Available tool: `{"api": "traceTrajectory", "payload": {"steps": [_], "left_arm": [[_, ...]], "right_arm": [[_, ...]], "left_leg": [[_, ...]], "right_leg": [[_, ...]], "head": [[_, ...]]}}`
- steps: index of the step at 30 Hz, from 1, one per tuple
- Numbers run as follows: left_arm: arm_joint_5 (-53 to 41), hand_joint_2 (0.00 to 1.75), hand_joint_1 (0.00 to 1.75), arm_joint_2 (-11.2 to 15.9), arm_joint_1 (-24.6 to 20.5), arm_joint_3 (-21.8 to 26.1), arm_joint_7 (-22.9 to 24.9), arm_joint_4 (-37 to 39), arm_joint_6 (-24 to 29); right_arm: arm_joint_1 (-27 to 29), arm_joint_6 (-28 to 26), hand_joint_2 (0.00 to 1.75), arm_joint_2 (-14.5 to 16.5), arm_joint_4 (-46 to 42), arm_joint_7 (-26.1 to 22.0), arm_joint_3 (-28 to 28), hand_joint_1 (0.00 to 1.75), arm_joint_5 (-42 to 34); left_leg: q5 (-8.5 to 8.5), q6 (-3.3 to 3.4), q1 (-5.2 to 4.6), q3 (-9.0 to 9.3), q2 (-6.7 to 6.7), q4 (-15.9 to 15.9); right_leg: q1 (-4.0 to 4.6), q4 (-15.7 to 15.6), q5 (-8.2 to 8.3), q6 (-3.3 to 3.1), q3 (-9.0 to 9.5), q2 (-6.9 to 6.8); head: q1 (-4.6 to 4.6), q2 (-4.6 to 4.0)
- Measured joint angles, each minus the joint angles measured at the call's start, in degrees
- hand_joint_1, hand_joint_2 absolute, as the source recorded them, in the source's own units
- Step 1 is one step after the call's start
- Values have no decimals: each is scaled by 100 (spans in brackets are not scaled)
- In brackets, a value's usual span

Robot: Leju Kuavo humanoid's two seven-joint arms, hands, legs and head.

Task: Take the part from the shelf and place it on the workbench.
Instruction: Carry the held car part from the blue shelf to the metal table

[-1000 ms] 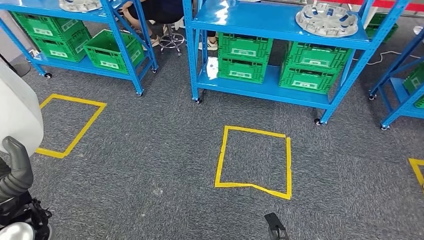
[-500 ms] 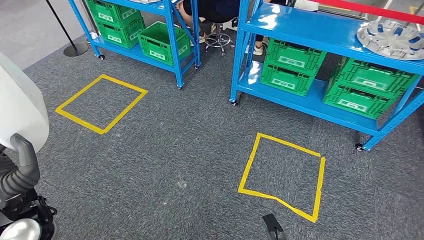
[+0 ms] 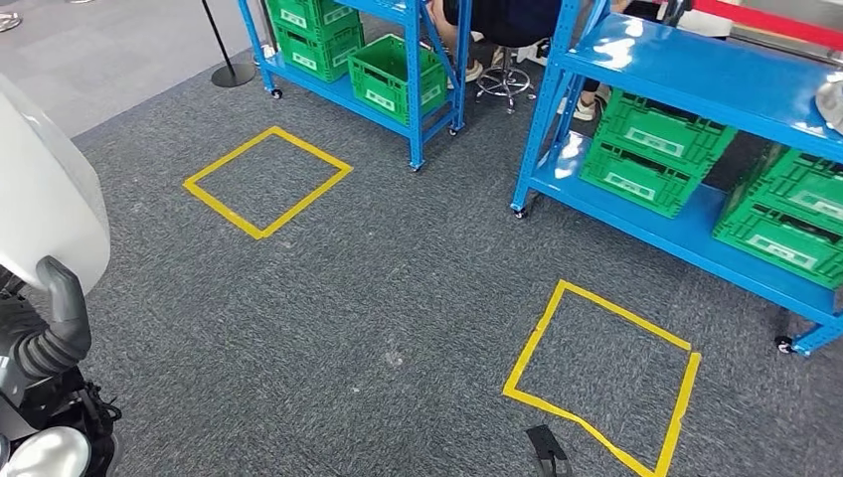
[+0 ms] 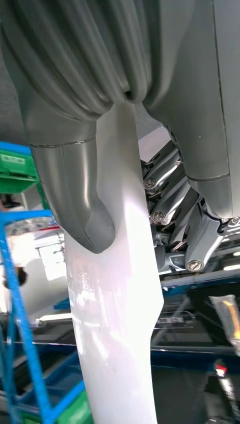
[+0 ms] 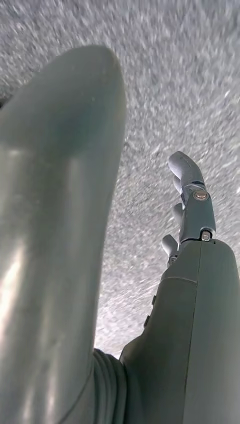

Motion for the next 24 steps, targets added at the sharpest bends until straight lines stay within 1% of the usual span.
{"api": "traceTrajectory", "payload": {"steps": [1, 2, 3, 4, 5, 6, 7, 8, 9, 10, 11, 12, 13, 14, 15, 16, 17, 18, 19, 20, 21, 22, 23, 24], "left_arm": [[0, 175, 175, -6, -15, -1, -1, 13, -3], [-1, 175, 175, -7, -24, -2, -2, 28, -7], [-2, 175, 175, -2, -29, -2, -3, 40, -10], [-4, 175, 175, 3, -43, -2, -4, 49, -15], [-6, 175, 175, 6, -67, -3, -5, 57, -21], [-9, 175, 175, 7, -94, -8, -7, 68, -28], [-14, 175, 175, 8, -119, -13, -9, 85, -33], [-17, 175, 175, 10, -132, -19, -9, 108, -38], [-21, 175, 175, 16, -135, -23, -10, 132, -39], [-24, 175, 175, 25, -135, -23, -11, 153, -38], [-24, 175, 175, 36, -135, -23, -11, 169, -36], [-24, 175, 175, 47, -136, -23, -11, 177, -34], [-24, 175, 175, 55, -140, -23, -12, 181, -33], [-24, 175, 175, 60, -145, -22, -13, 181, -31], [-24, 175, 175, 65, -151, -22, -14, 181, -31], [-24, 175, 175, 72, -154, -22, -15, 181, -30], [-24, 175, 175, 84, -153, -23, -16, 181, -29], [-24, 175, 175, 105, -151, -23, -17, 181, -29], [-24, 175, 175, 127, -152, -23, -19, 181, -28], [-24, 175, 175, 145, -158, -23, -19, 181, -27], [-24, 175, 175, 157, -164, -23, -20, 182, -26], [-24, 175, 175, 161, -168, -24, -20, 186, -25], [-24, 175, 175, 162, -165, -24, -20, 193, -25], [-23, 175, 175, 162, -155, -25, -19, 202, -25]], "right_arm": [[-2, -2, 0, 1, 0, -16, -1, 0, 9], [-6, -4, 0, 1, 0, -29, -1, 0, 17], [-12, -5, 0, 2, 0, -38, -2, 0, 26], [-16, -7, 0, 3, 0, -41, -2, 0, 32], [-19, -6, 0, 7, 0, -42, -3, 0, 39], [-17, -4, 0, 11, 0, -43, -3, 0, 48], [-8, -1, 0, 15, 0, -45, -3, 0, 60], [2, 5, 0, 17, 0, -47, -3, 0, 70], [12, 13, 0, 18, 0, -49, -3, 0, 80], [19, 19, 0, 17, 0, -52, -3, 0, 89], [20, 23, 0, 17, 0, -54, -3, 0, 93], [18, 26, 0, 16, 0, -55, -3, 0, 97], [15, 26, 0, 16, 0, -56, -3, 0, 99], [12, 26, 0, 16, 0, -56, -3, 0, 102], [10, 27, 0, 17, 0, -56, -3, 0, 103], [8, 28, 0, 17, 0, -55, -3, 0, 104], [2, 30, 0, 17, 0, -55, -3, 0, 104], [-2, 30, 0, 20, 0, -55, -3, 0, 104], [-6, 31, 0, 21, 0, -56, -3, 0, 104], [-8, 31, 0, 23, 0, -56, -3, 0, 105], [-3, 31, 0, 24, 0, -56, -4, 0, 105], [5, 31, 0, 22, 0, -56, -4, 0, 106], [14, 30, 0, 20, 0, -56, -5, 0, 107], [19, 30, 0, 18, 0, -56, -6, 0, 107]], "left_leg": [[-15, 47, -26, 25, 30, -67], [1, 94, -35, 23, -53, -81], [12, 131, -29, 26, -135, -99], [26, 167, -17, 33, -211, -122], [41, 204, -3, 42, -284, -144], [51, 234, 11, 49, -351, -158], [53, 254, 9, 46, -424, -158], [53, 269, 4, 42, -505, -154], [52, 274, 0, 39, -591, -148], [51, 274, -2, 37, -682, -139], [51, 269, -1, 36, -769, -126], [51, 256, 5, 34, -853, -111], [51, 235, 12, 28, -931, -94], [50, 202, 10, 10, -1012, -72], [55, 162, 9, -11, -1082, -61], [68, 118, 10, -32, -1145, -63], [87, 71, 11, -50, -1210, -77], [106, 31, 21, -67, -1239, -91], [91, 1, 18, -93, -1166, -64], [19, -25, 11, -153, -1024, 48], [-121, -45, 7, -263, -837, 278], [-308, -64, 4, -414, -653, 612], [-496, -82, 13, -592, -557, 999], [-622, -93, 22, -738, -517, 1323]], "right_leg": [[17, -7, -12, 32, 16, -62], [25, -17, -22, 65, 38, -131], [12, -21, -40, 101, 55, -146], [2, 23, -86, 133, 53, -59], [-12, 163, -183, 156, 0, 90], [-23, 420, -326, 169, -118, 282], [-22, 789, -499, 170, -300, 445], [-20, 1185, -650, 168, -511, 523], [-17, 1487, -722, 167, -684, 558], [-16, 1604, -686, 162, -778, 574], [-19, 1483, -539, 155, -757, 586], [-28, 1160, -321, 149, -632, 629], [-48, 766, -134, 146, -469, 750], [-58, 435, -5, 143, -330, 859], [-66, 219, 59, 135, -242, 943], [-60, 137, 59, 116, -215, 981], [-43, 126, 68, 85, -215, 925], [-44, 111, 88, 39, -205, 853], [-42, 92, 109, -9, -190, 788], [-45, 71, 127, -54, -175, 722], [-44, 54, 136, -91, -164, 652], [-29, 50, 134, -114, -162, 587], [-16, 49, 128, -129, -163, 512], [-5, 50, 122, -136, -163, 433]], "head": [[5, 0], [10, 0], [19, 0], [22, 0], [32, 0], [49, 0], [61, 0], [73, 0], [79, 0], [79, 0], [79, 0], [79, 0], [80, 0], [79, 0], [78, 0], [78, 0], [78, 0], [79, 0], [74, 0], [62, 0], [49, 0], [35, 0], [28, 0], [27, 0]]}}
